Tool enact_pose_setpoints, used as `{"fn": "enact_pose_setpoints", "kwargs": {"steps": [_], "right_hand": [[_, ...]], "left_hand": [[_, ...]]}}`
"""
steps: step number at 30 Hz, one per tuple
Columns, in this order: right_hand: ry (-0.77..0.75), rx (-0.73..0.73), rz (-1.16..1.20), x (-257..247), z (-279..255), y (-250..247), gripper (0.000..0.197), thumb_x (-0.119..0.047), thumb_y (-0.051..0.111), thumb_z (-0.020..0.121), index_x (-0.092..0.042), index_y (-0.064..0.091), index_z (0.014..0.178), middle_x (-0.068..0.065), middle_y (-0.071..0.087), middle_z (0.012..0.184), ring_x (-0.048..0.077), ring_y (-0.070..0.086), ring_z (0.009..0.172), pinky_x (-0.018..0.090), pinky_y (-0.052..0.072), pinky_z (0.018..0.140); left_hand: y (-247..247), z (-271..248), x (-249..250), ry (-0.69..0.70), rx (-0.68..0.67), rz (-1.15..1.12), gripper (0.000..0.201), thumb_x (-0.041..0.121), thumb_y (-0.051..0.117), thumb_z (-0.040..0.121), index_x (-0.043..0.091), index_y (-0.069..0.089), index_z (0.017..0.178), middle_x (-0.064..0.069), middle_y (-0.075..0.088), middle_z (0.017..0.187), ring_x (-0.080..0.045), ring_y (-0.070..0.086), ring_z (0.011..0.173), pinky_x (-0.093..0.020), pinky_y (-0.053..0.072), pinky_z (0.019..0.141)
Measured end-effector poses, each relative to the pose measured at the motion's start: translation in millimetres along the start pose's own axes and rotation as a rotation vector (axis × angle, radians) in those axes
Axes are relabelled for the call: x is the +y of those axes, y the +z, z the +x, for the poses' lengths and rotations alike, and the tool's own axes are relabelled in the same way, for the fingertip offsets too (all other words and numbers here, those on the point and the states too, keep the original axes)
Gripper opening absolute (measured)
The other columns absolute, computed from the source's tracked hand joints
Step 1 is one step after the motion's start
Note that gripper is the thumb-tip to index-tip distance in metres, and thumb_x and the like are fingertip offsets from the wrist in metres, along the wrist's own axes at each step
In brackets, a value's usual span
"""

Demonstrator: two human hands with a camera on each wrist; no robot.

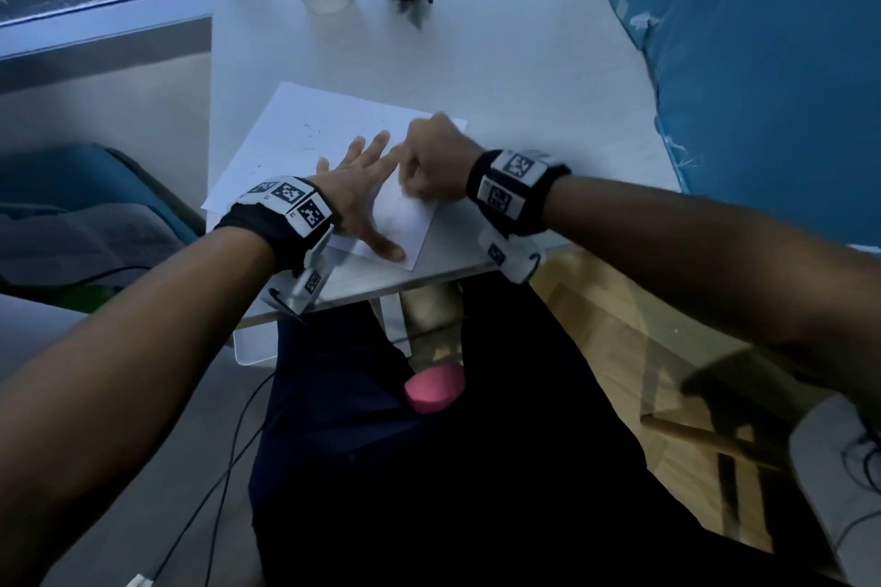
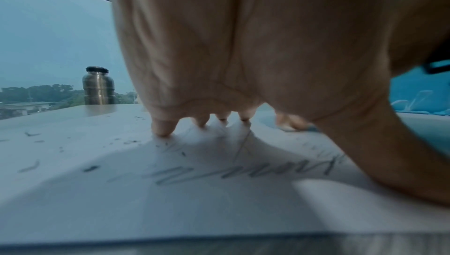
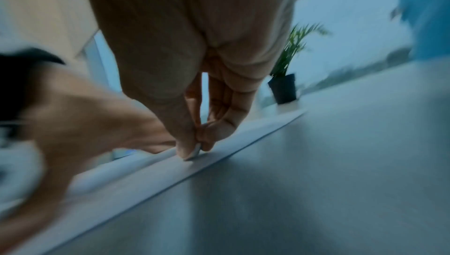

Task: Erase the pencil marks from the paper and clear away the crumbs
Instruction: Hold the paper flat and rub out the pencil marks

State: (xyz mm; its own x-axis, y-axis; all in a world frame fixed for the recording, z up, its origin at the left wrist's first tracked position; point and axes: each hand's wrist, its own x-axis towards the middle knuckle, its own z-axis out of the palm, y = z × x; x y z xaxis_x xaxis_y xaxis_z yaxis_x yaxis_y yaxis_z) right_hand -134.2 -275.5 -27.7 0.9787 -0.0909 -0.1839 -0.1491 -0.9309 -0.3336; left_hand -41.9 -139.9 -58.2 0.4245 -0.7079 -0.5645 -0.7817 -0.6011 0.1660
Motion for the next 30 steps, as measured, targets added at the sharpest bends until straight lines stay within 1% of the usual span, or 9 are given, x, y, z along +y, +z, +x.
{"fn": "enact_pose_setpoints", "kwargs": {"steps": [2, 5, 10, 14, 18, 22, 25, 27, 30], "right_hand": [[0.002, 0.085, 0.012, 5.8, 4.2, -0.7, 0.016, -0.01, 0.053, 0.08, 0.001, 0.065, 0.075, 0.021, 0.069, 0.088, 0.038, 0.063, 0.078, 0.029, 0.043, 0.071], [-0.168, -0.088, 0.003, -15.8, -17.3, 17.7, 0.013, -0.005, 0.057, 0.08, -0.001, 0.07, 0.08, 0.018, 0.071, 0.087, 0.034, 0.063, 0.079, 0.029, 0.044, 0.07], [-0.008, 0.06, 0.011, 8.8, 6.8, -7.3, 0.017, -0.009, 0.054, 0.077, 0.001, 0.065, 0.07, 0.02, 0.07, 0.082, 0.039, 0.061, 0.073, 0.033, 0.049, 0.076], [-0.169, -0.113, 0.051, -16.2, -23.3, 19.1, 0.012, -0.005, 0.062, 0.078, 0.003, 0.069, 0.073, 0.013, 0.072, 0.078, 0.028, 0.063, 0.07, 0.032, 0.052, 0.07], [-0.027, 0.116, 0.052, 4.6, 1.0, -4.8, 0.016, -0.005, 0.054, 0.075, 0.001, 0.061, 0.062, 0.026, 0.067, 0.077, 0.03, 0.042, 0.06, 0.029, 0.047, 0.072], [-0.215, -0.08, 0.057, -24.8, -26.7, 16.6, 0.012, -0.002, 0.059, 0.082, 0.0, 0.07, 0.08, 0.005, 0.07, 0.086, 0.018, 0.053, 0.072, 0.025, 0.042, 0.08], [-0.04, 0.021, 0.024, -7.0, -2.2, -2.5, 0.015, -0.008, 0.051, 0.081, 0.002, 0.062, 0.074, 0.02, 0.069, 0.091, 0.036, 0.056, 0.073, 0.027, 0.044, 0.076], [-0.039, 0.093, 0.045, -3.5, 4.2, 1.4, 0.016, -0.008, 0.051, 0.079, -0.001, 0.063, 0.07, 0.016, 0.068, 0.082, 0.034, 0.059, 0.07, 0.028, 0.044, 0.072], [-0.135, -0.118, -0.006, -19.0, -11.3, 21.9, 0.017, -0.009, 0.06, 0.08, -0.005, 0.068, 0.066, 0.006, 0.069, 0.076, 0.019, 0.059, 0.072, 0.021, 0.036, 0.068]], "left_hand": [[-0.6, -0.3, 0.6, 0.001, 0.001, 0.005, 0.159, 0.072, 0.085, 0.038, 0.035, -0.022, 0.151, 0.007, -0.028, 0.16, -0.023, -0.023, 0.147, -0.068, 0.002, 0.114], [0.1, -1.1, -0.9, -0.004, -0.017, 0.001, 0.16, 0.073, 0.083, 0.036, 0.033, -0.021, 0.151, 0.007, -0.03, 0.158, -0.022, -0.025, 0.147, -0.067, 0.001, 0.114], [-2.5, -0.4, 3.0, -0.008, -0.03, 0.038, 0.164, 0.073, 0.084, 0.034, 0.032, -0.026, 0.15, 0.006, -0.032, 0.158, -0.023, -0.025, 0.146, -0.067, -0.001, 0.114], [-2.3, -0.6, -0.2, -0.004, -0.05, 0.017, 0.168, 0.076, 0.081, 0.027, 0.034, -0.026, 0.149, 0.008, -0.035, 0.156, -0.022, -0.028, 0.144, -0.066, -0.004, 0.115], [-3.1, -2.3, 3.6, -0.001, -0.032, 0.044, 0.168, 0.075, 0.083, 0.029, 0.032, -0.025, 0.15, 0.006, -0.031, 0.158, -0.024, -0.024, 0.147, -0.065, -0.003, 0.115], [-1.8, -2.5, 2.3, -0.006, -0.034, 0.035, 0.169, 0.076, 0.079, 0.026, 0.031, -0.025, 0.15, 0.006, -0.033, 0.157, -0.023, -0.028, 0.145, -0.065, -0.003, 0.115], [-1.3, -0.2, 1.3, 0.011, -0.02, 0.032, 0.168, 0.077, 0.081, 0.026, 0.034, -0.026, 0.149, 0.006, -0.031, 0.158, -0.024, -0.026, 0.146, -0.066, -0.003, 0.114], [0.2, 0.1, 0.0, 0.011, -0.022, 0.032, 0.169, 0.078, 0.081, 0.026, 0.035, -0.027, 0.149, 0.006, -0.031, 0.158, -0.024, -0.025, 0.146, -0.067, -0.003, 0.114], [3.1, 3.1, -2.9, 0.011, -0.016, 0.035, 0.168, 0.078, 0.081, 0.028, 0.034, -0.025, 0.149, 0.006, -0.033, 0.157, -0.024, -0.027, 0.145, -0.067, -0.002, 0.114]]}}
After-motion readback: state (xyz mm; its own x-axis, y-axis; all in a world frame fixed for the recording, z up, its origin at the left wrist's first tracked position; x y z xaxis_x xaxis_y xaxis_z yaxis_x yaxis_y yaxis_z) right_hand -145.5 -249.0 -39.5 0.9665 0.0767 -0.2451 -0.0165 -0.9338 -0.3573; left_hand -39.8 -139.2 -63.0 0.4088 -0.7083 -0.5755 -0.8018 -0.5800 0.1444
